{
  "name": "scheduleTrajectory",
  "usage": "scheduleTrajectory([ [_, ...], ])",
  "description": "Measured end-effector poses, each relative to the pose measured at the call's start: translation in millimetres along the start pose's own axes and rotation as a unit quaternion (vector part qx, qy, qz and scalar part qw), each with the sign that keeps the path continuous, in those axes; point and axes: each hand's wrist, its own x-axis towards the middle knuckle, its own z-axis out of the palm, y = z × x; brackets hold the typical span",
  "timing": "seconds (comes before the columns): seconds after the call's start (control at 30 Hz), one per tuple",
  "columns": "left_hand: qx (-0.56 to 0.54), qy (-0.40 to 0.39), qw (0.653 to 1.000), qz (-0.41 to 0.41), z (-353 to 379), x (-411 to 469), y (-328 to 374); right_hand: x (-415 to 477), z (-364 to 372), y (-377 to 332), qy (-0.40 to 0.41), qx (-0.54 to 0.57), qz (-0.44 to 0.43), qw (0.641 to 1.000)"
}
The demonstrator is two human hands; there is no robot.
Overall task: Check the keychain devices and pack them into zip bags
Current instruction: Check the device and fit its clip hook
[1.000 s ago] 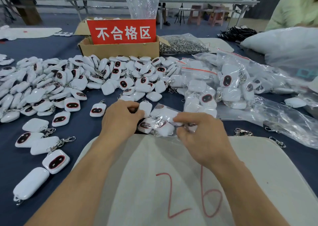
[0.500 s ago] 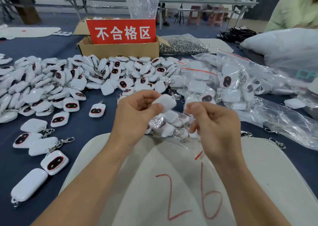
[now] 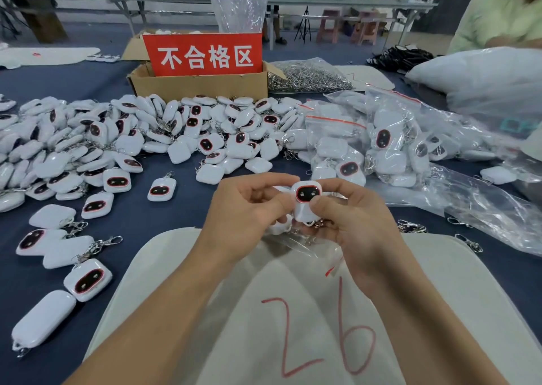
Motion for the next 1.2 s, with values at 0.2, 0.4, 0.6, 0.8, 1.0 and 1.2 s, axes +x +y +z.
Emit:
scheduleTrajectory([
  [0.2,0.013,-0.028,0.999,-0.012,0.7,-3.0,1.0,-1.8,-0.4,-2.0,0.004,-0.02,-0.004,1.0],
  [0.4,0.011,-0.033,0.999,-0.023,1.7,-4.2,-1.9,-0.3,2.2,4.3,0.025,-0.036,-0.015,0.999],
  [0.6,0.023,-0.02,0.999,-0.025,3.0,-3.4,-3.2,-0.5,5.8,5.7,0.033,-0.047,-0.025,0.998],
  [0.8,0.034,0.022,0.998,-0.043,5.6,-3.0,-2.0,0.2,6.8,6.2,0.018,-0.05,-0.036,0.998],
  [1.0,0.008,0.045,0.997,-0.065,5.5,-3.2,2.1,-1.0,8.0,7.0,-0.004,-0.102,-0.032,0.994],
  [1.2,-0.006,0.022,0.997,-0.077,3.8,-3.0,2.9,-0.7,8.6,8.8,-0.004,-0.102,-0.042,0.994],
])
